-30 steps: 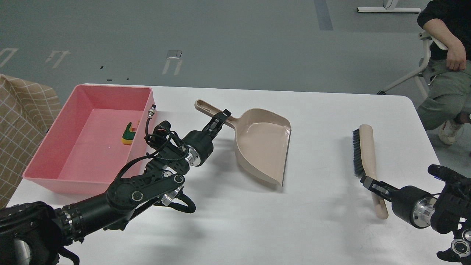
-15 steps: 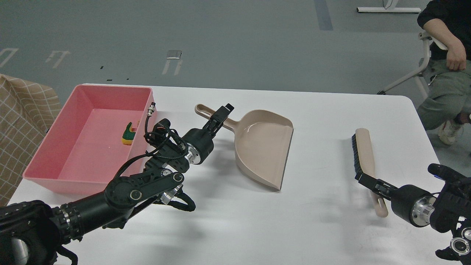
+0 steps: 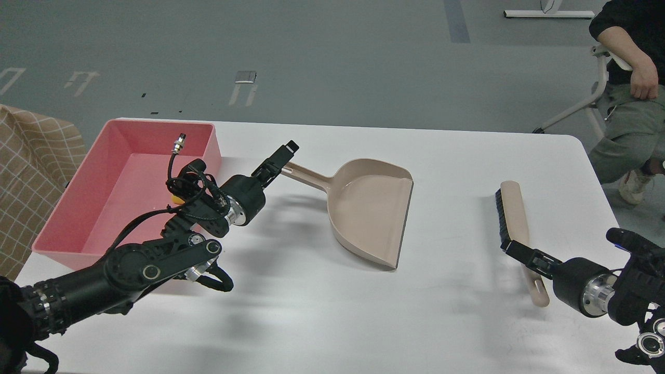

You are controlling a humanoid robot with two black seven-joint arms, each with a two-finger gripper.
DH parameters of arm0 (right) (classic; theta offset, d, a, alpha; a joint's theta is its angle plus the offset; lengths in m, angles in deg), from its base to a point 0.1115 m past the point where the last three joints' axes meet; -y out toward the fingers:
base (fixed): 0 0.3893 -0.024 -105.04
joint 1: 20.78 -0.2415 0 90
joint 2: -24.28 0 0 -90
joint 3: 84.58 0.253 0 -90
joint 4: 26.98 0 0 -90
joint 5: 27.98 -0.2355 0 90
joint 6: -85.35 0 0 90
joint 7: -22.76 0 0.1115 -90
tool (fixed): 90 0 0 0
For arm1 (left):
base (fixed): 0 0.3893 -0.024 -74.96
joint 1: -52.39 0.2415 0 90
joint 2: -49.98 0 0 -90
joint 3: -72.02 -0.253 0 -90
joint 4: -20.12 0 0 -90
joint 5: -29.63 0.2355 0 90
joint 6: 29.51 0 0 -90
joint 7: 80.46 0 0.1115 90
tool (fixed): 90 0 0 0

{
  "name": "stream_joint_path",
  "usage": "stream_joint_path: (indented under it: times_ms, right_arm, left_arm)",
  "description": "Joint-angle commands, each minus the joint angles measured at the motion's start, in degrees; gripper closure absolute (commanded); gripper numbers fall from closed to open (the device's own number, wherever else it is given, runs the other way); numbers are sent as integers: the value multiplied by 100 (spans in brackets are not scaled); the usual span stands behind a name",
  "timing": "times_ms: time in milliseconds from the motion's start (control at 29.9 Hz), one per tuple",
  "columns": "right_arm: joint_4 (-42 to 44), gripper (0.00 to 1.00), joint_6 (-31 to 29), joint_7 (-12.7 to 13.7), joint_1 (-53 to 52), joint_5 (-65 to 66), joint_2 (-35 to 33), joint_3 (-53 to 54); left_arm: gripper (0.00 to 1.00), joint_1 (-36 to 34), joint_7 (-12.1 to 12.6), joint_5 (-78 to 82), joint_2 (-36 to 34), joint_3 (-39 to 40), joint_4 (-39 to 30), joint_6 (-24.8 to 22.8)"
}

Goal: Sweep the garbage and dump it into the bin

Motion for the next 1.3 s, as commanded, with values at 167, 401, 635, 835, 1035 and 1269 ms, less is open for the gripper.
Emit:
stream_joint_path:
  times_ms: [167,401,635,835,1035,1269]
  right_arm:
    - [8,12,0,-8,-218,-26,-9,-34]
    - [17,11,0,-8,-218,-149,-9,-25]
    - [17,4,0,-79,-410,-228,0,132]
    - [0,1,0,-87,-665,-833,-61,764]
    - [-27,1,0,-88,-999,-1484,-9,1722]
    - [-44,1,0,-88,-1632,-2828,0,2364]
  left_arm:
    - [2,0,-183,23,-507,-12,-166,9]
    - [2,-166,-201,49,-788,15,-333,9]
    - [3,-500,-183,-65,-964,172,-525,-8]
    - [3,-571,-122,-197,-1009,612,-1167,-43]
    - [2,-650,-166,-214,-930,876,-1283,-26]
    - [2,-659,-245,-540,-430,1298,-1291,-70]
